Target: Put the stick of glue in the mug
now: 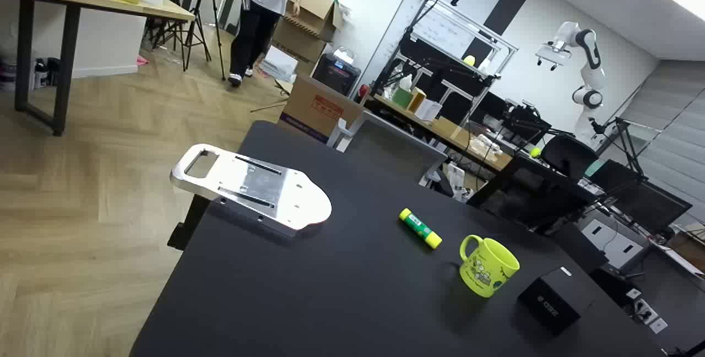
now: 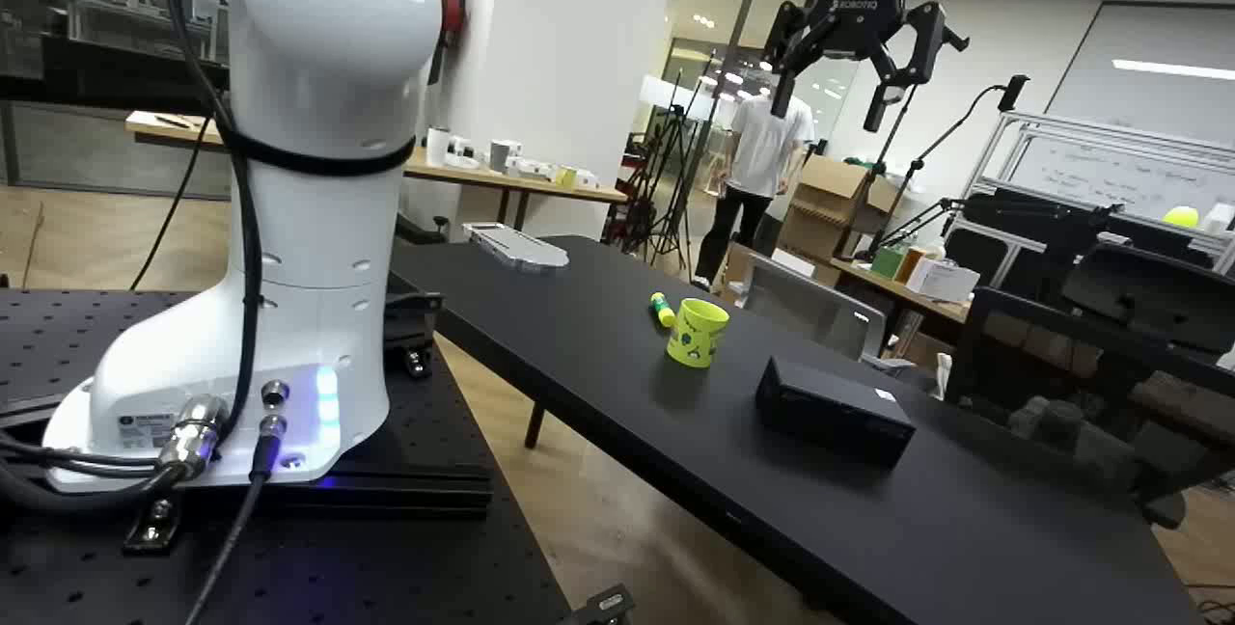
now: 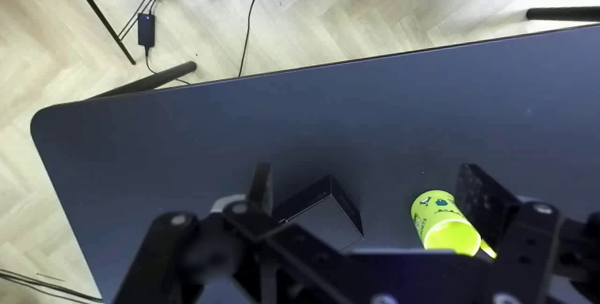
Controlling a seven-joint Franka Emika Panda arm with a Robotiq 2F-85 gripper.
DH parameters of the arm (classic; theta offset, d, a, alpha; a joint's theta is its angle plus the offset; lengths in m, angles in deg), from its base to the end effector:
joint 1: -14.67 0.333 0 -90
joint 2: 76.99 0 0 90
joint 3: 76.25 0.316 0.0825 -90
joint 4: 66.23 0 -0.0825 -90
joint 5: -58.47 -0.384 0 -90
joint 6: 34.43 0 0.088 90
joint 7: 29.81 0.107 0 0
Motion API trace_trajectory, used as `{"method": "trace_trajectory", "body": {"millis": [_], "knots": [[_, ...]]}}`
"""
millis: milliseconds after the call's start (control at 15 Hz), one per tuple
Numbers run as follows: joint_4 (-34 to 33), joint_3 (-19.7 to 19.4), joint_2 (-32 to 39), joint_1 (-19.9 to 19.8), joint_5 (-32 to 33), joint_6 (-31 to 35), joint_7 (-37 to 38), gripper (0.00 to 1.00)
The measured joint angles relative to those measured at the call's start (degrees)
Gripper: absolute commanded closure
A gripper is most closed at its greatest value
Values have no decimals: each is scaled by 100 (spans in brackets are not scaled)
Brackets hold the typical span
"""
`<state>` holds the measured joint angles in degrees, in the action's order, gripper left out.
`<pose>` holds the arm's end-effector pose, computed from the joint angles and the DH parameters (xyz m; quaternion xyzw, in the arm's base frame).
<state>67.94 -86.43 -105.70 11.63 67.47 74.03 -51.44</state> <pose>0.3930 -0.1117 0.5212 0.9935 0.1060 0.0133 0.0380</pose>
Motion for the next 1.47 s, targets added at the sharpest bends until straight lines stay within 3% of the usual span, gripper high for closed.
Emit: {"method": "trace_trajectory", "body": {"millis": [800, 1000, 1267, 1467], "knots": [[5, 0, 0, 0, 0, 6, 0, 0], [10, 2, 95, 109, -8, 205, -455, 0], [-88, 64, 741, 513, -95, 902, -1201, 0], [-310, 346, 1542, 808, -153, 1507, -1504, 0]]}}
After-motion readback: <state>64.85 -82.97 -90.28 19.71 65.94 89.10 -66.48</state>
